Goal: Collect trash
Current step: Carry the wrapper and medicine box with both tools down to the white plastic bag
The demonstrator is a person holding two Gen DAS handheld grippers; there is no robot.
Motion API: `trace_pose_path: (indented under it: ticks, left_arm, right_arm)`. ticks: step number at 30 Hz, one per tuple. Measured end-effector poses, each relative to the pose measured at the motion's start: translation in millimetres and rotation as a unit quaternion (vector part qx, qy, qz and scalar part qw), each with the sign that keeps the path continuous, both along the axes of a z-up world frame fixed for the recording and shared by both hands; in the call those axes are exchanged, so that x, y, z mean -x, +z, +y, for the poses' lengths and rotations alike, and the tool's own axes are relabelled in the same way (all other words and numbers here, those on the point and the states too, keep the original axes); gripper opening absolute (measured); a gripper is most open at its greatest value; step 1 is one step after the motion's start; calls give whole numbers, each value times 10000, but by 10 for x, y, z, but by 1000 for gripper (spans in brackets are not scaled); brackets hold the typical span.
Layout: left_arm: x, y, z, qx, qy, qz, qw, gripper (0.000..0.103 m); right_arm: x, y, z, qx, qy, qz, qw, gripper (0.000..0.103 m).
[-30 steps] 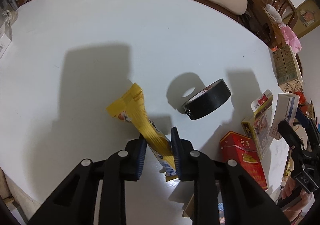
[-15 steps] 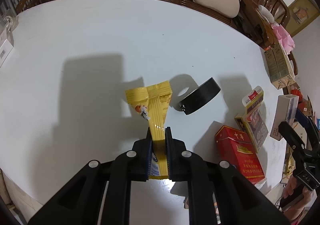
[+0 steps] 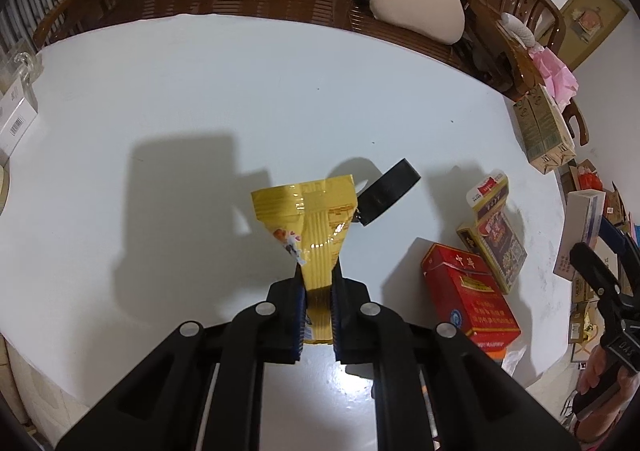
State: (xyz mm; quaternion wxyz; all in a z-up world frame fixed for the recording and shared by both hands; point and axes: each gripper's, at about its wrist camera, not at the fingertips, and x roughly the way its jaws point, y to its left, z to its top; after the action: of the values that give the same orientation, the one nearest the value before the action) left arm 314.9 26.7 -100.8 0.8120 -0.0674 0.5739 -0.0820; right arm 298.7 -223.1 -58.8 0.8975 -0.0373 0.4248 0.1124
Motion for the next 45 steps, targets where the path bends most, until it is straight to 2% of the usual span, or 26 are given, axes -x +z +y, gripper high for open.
trace_pose_path:
  ticks: [5,14,26,36,45]
  left_arm:
    - [100,116,36,-12,-24,-187,9998,10]
    - [455,555,35,-115,-242,-696,9972,10]
    - [1210,998,-95,-124,-791,-1118,9905,10]
    - [1892,1055,-232,-50,-1257,-1229,9844,10]
    - [2334,831,-308,-65,-1546,-1081,9820,10]
  right_arm:
    - [117,107,-6,-21,-57,-91,9999,85]
    - [465,416,63,1,-16,-405,9992,85]
    - [1353,916,335,168,259,-980,9947,85]
    - [2068,973,595,218,494,-1006,9935,85]
    - [2560,780,784,183,607,-821,9946,85]
